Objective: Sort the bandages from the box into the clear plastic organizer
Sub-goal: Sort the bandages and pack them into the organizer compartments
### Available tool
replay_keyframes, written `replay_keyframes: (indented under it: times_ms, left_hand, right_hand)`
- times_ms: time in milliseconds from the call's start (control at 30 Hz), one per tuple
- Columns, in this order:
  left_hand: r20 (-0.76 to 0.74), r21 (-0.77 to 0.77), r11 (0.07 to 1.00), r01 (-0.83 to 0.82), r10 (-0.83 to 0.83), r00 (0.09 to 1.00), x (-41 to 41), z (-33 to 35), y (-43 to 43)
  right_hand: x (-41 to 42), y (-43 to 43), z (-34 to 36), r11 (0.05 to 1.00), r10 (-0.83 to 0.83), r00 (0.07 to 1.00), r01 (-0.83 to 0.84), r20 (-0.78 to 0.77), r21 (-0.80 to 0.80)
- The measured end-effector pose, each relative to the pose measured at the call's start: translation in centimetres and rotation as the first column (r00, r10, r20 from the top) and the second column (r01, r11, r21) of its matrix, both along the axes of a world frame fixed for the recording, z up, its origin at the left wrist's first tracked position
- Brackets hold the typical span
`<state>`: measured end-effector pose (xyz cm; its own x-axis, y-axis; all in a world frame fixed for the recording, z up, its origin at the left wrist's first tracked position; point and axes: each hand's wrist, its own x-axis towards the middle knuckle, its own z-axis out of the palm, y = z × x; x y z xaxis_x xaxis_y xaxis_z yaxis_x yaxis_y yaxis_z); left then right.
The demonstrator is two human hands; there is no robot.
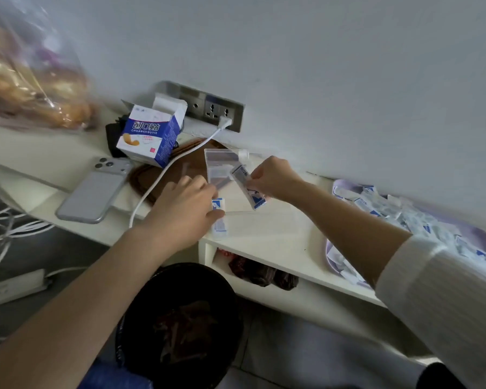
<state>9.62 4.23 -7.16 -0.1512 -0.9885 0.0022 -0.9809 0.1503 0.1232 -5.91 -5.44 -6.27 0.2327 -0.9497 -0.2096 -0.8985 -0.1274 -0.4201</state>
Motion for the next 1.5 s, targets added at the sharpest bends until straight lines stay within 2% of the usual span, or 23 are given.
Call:
replay_keyframes:
  times_ms: [133, 233, 333, 467, 567, 800, 967, 1067, 1200, 1333, 1500]
  left_hand:
    - [-0.042, 0.018, 1.0, -0.01, 0.01, 0.999, 0.0, -1.0, 0.5]
    - [-0.07, -0.009, 1.0, -0.03, 0.029, 0.997, -0.1, -1.0, 0.5]
    - [-0.11, -0.004, 0.998, -0.057, 0.056, 0.992, -0.1, -0.9, 0.5]
    - [-0.127, 0.021, 0.998, -0.063, 0.065, 0.99, -0.2, -1.2, 0.3]
    - [-0.157, 0.033, 0.998, -0.061, 0.066, 0.985, -0.3, -1.2, 0.2]
    - [-0.19, 0.059, 0.997, -0.057, 0.067, 0.979, -0.5, -1.3, 0.1]
    - [-0.223, 0.068, 0.995, -0.067, 0.081, 0.971, -0.3, -1.3, 0.0]
    - [-0.218, 0.075, 0.995, -0.064, 0.079, 0.973, -0.3, -1.3, 0.2]
    - [-0.223, 0.067, 0.996, -0.067, 0.08, 0.971, -0.5, -1.1, 0.2]
    - [-0.227, 0.081, 0.994, -0.072, 0.088, 0.97, -0.5, -1.1, 0.2]
    - [-0.225, 0.079, 0.994, -0.075, 0.092, 0.97, -0.4, -1.3, 0.1]
  right_hand:
    - [1.5, -1.1, -1.8, 0.986, -0.022, 0.994, 0.039, -0.107, 0.16]
    - [1.9, -0.8, -2.1, 0.979, -0.018, 0.969, 0.067, -0.247, 0.193]
    - [2.3, -0.3, -2.0, 0.974, -0.001, 0.954, 0.068, -0.301, 0.214]
    - [3.0, 0.2, -1.8, 0.945, 0.009, 0.979, 0.058, -0.203, 0.322]
    - [3.7, 0.5, -1.8, 0.938, 0.036, 0.982, 0.03, -0.184, 0.345]
    - [3.9, 0.6, -1.5, 0.921, -0.044, 0.993, 0.082, -0.106, 0.38]
    - [4.5, 0.7, -1.0, 0.912, -0.136, 0.99, 0.114, 0.027, 0.395]
    - [4.5, 0.6, -0.9, 0.914, -0.114, 0.993, 0.105, -0.002, 0.392]
    - [3.4, 0.0, -0.1, 0.95, -0.099, 0.991, 0.12, -0.086, 0.29]
    - [3.5, 0.3, 0.0, 0.939, -0.112, 0.993, 0.117, -0.031, 0.323]
    - [4.4, 0.7, -0.9, 0.945, -0.06, 0.997, 0.069, -0.04, 0.321]
